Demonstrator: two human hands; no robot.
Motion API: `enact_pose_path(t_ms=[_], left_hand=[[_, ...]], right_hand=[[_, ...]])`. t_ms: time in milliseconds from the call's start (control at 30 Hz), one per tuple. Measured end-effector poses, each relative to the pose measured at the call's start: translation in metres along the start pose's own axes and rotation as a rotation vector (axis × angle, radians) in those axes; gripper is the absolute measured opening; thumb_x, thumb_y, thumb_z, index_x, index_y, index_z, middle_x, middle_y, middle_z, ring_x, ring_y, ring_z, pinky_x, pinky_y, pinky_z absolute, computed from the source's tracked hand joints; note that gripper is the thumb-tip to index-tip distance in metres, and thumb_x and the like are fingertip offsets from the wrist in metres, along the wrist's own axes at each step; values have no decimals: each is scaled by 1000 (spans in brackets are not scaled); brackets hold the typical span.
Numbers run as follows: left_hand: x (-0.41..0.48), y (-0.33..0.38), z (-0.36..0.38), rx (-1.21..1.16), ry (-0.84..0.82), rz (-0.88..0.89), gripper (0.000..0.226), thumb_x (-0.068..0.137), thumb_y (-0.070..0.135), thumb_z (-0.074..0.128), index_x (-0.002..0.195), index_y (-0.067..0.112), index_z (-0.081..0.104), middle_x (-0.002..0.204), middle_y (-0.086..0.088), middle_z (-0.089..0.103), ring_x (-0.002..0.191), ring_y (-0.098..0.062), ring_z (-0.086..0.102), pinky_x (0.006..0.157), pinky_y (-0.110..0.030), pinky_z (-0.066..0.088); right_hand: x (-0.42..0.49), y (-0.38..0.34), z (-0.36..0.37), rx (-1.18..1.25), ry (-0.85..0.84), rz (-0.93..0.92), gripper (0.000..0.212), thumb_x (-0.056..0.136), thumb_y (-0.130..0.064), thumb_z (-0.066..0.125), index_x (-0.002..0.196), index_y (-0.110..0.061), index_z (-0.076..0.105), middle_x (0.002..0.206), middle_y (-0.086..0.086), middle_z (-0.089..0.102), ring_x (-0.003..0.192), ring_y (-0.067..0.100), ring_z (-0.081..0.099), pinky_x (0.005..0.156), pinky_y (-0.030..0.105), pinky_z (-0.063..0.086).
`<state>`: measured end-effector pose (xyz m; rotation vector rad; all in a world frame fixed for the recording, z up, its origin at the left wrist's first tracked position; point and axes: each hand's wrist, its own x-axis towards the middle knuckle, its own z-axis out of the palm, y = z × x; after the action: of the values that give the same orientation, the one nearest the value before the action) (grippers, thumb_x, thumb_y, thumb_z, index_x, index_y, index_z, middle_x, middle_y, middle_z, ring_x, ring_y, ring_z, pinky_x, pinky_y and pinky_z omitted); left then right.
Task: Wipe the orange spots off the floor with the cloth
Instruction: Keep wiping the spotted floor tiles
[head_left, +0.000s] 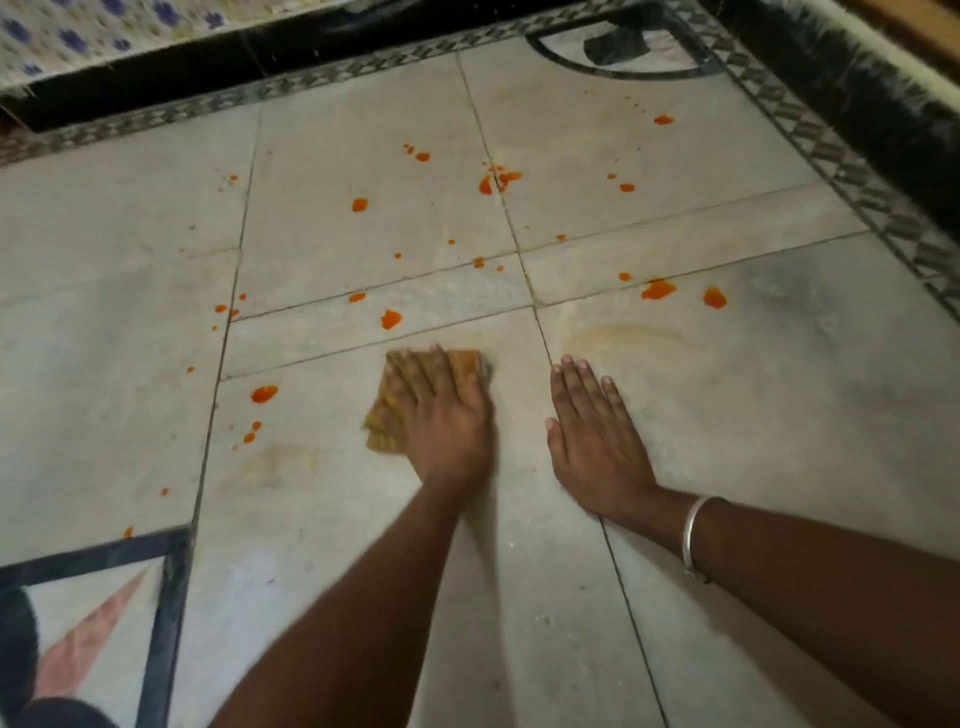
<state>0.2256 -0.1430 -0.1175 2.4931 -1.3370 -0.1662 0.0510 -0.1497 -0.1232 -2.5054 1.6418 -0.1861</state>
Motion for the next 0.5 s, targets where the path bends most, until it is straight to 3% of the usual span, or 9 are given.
enact_pose_path(t_ms=[67, 133, 200, 267, 400, 500], left_hand=[[-31, 18, 1, -10, -27, 28, 65, 108, 54, 21, 166, 28, 12, 174, -11, -3, 160, -33, -7, 125, -59, -9], [-32, 38, 4, 1, -129, 193, 65, 109, 56, 19, 166, 30, 5, 173, -7, -11, 159, -29, -17, 123, -55, -17], [3, 42, 4, 26, -160, 362, 65, 108, 60, 18, 166, 33, 7, 174, -3, -10, 159, -25, -16, 125, -55, -15], [40, 25, 1, 36, -132, 297, 66, 107, 61, 17, 166, 33, 11, 174, -3, -5, 161, -25, -9, 126, -58, -8], [27, -14, -7, 10, 11, -84, 66, 107, 56, 20, 166, 26, 19, 174, -13, 7, 160, -33, 2, 125, -61, 0], [-35, 15, 3, -23, 14, 50, 68, 107, 57, 21, 166, 23, 19, 173, -14, 4, 160, -36, 1, 125, -60, -6]], right_hand=[[2, -1, 0, -9, 28, 9, 68, 102, -37, 18, 161, -3, 22, 169, 15, 18, 158, 27, 15, 127, 48, 16], [3, -2, -1, -19, 36, 3, 67, 102, -35, 18, 159, -1, 26, 168, 17, 22, 157, 29, 19, 126, 49, 19], [4, 0, -1, -10, 38, -9, 68, 101, -35, 18, 160, -2, 24, 169, 16, 20, 158, 27, 16, 127, 48, 16], [2, 1, 0, 0, 13, -13, 69, 101, -38, 16, 162, -4, 18, 170, 13, 13, 159, 24, 9, 128, 46, 12], [3, -2, -2, -1, -6, 16, 71, 100, -39, 14, 162, -4, 16, 171, 12, 12, 159, 24, 8, 129, 46, 11], [3, -5, -4, 2, -1, 28, 69, 101, -36, 18, 160, -2, 25, 168, 16, 21, 157, 28, 17, 127, 49, 18]])
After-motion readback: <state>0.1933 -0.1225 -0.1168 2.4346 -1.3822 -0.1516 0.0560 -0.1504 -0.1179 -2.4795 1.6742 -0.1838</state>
